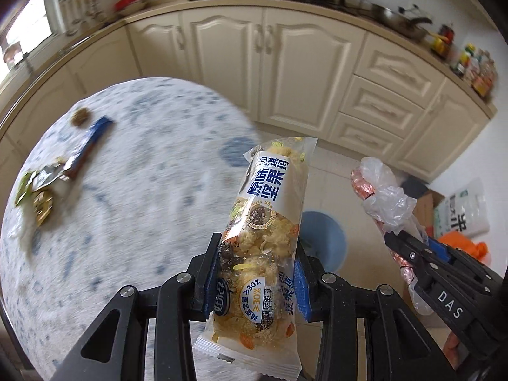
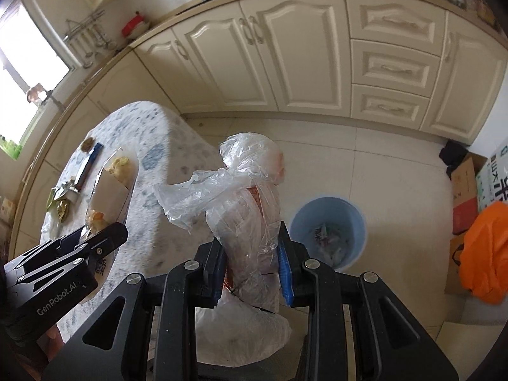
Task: Collect trash
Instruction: 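Carry the nut-bar packet and bagged sausage with both grippers toward the blue bin, then open the left gripper over the bin while the right gripper opens, dropping the sausage bag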
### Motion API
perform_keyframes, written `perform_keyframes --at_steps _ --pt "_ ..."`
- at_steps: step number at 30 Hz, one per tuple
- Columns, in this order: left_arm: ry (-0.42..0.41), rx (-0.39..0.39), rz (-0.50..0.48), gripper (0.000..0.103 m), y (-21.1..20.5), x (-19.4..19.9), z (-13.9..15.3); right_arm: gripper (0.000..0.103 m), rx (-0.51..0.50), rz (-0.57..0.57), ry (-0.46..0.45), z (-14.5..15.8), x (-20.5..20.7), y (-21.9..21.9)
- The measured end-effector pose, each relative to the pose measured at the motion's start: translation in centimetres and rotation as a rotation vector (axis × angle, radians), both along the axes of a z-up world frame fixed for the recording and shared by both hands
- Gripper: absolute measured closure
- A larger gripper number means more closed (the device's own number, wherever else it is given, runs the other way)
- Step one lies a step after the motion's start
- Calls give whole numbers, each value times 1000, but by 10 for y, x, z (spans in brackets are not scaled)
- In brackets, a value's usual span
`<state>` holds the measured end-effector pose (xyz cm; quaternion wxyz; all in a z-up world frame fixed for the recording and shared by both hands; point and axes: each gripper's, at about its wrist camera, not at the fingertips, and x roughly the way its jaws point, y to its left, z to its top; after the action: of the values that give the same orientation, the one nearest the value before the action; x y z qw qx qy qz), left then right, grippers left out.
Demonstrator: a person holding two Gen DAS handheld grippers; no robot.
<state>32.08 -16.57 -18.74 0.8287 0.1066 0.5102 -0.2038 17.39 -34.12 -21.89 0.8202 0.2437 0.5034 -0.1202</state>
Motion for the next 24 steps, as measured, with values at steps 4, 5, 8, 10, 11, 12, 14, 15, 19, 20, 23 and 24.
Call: perform_keyframes --at_steps 4,5,8,10,11,12,14,15,19,20,23,24 --pt "33 21 -76 67 -42 6 -12 75 4 -78 21 -6 -15 -33" --pt "38 25 -94 67 -53 8 -16 75 5 -92 27 -8 -18 -39" --pt "85 43 -136 67 -82 17 -35 75 10 -133 48 -13 -28 -58" --pt "114 49 -163 67 -99 23 -46 75 10 -162 64 -16 -34 -70" --pt "123 56 -177 67 -108 28 -52 75 11 -172 71 -17 -36 -74" --pt "134 64 -193 67 -116 32 -58 75 15 -185 80 -19 -38 -80" --pt "163 78 -213 65 -131 42 -69 75 22 -208 97 -24 -42 -89" --pt "178 74 -217 65 -137 48 -73 75 26 -217 106 -27 -43 -94" --pt "180 86 -231 53 -155 69 -82 75 43 -240 138 -40 -44 -109" --pt "168 92 -228 52 -159 72 -82 75 47 -242 143 -42 -43 -109" --pt "156 100 -218 49 -165 79 -84 75 62 -238 153 -49 -41 -112" --pt "156 103 -214 49 -167 80 -86 75 67 -236 157 -52 -40 -112"
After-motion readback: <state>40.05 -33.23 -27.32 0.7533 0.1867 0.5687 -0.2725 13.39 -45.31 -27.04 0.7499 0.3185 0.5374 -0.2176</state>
